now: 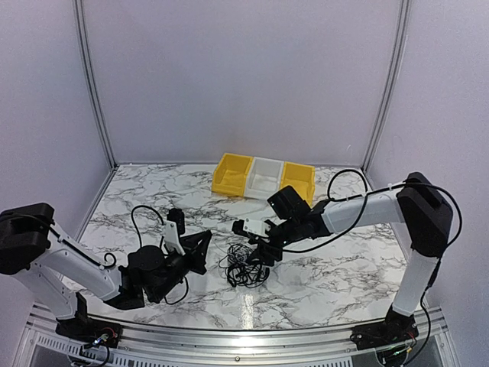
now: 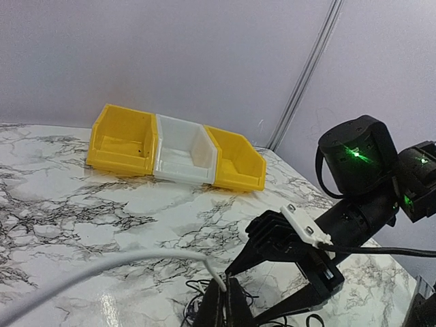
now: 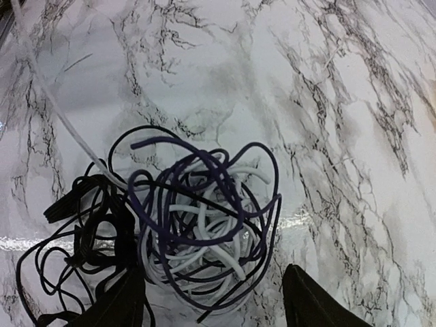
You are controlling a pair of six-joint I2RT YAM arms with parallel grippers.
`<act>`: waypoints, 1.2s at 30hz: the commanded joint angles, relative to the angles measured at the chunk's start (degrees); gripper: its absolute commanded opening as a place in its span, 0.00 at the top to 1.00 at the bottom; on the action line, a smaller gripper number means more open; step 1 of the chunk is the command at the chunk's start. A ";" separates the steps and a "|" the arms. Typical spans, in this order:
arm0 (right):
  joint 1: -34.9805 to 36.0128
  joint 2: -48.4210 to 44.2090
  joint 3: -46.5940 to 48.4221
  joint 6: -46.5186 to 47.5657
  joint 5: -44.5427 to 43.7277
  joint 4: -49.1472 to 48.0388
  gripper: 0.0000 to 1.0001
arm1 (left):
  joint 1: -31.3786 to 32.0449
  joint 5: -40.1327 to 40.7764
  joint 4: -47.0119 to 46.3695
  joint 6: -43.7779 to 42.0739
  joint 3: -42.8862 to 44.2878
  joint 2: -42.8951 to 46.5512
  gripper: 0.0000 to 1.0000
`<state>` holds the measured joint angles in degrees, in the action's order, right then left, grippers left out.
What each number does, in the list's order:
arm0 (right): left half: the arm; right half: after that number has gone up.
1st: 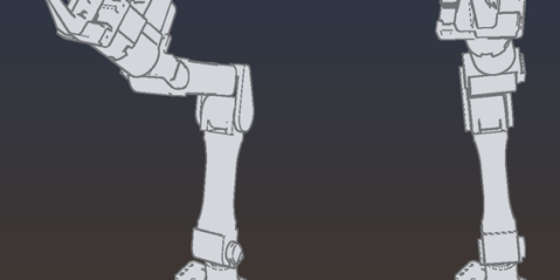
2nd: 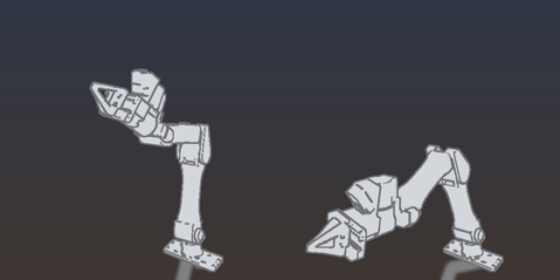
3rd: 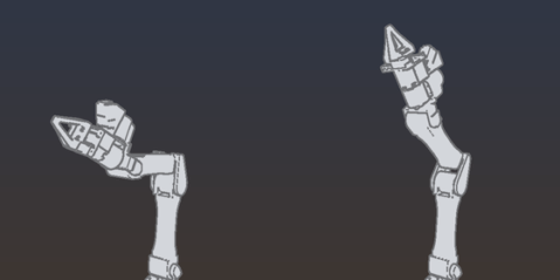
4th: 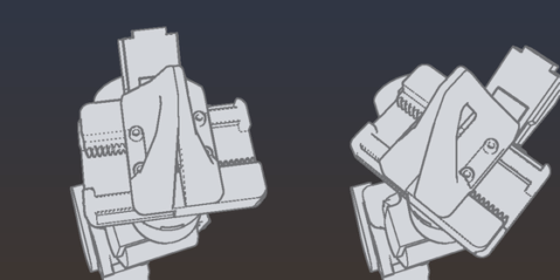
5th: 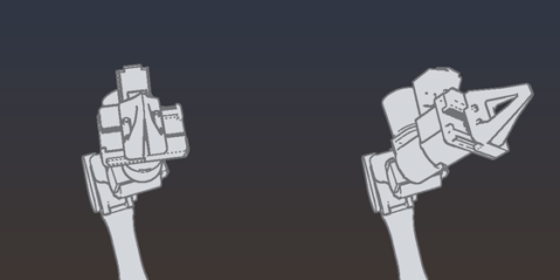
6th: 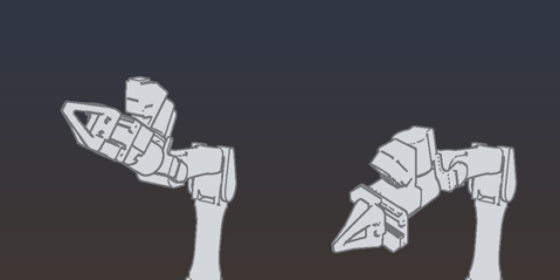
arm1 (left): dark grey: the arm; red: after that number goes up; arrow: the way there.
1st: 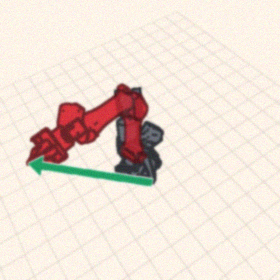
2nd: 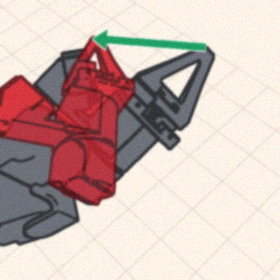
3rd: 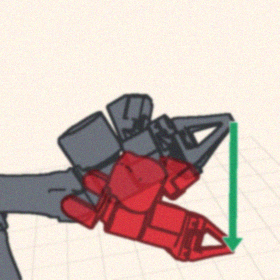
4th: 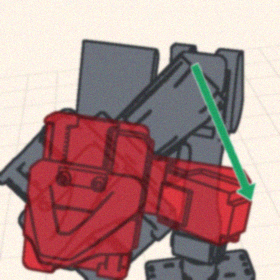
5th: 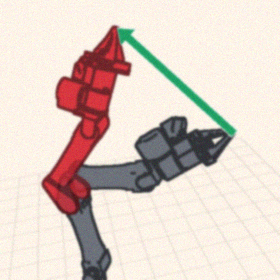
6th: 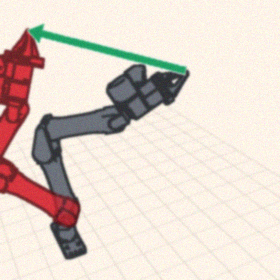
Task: Untangle the cables
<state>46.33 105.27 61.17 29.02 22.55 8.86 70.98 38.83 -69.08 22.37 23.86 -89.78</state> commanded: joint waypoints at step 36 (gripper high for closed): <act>4.27 9.16 4.92 4.50 -7.12 0.73 0.68 | 6.34 12.36 35.91 -28.11 11.62 49.13 1.00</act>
<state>52.27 112.40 66.06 34.35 15.92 5.45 76.38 47.75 -41.56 3.27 30.74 -44.73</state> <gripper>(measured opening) 0.314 0.007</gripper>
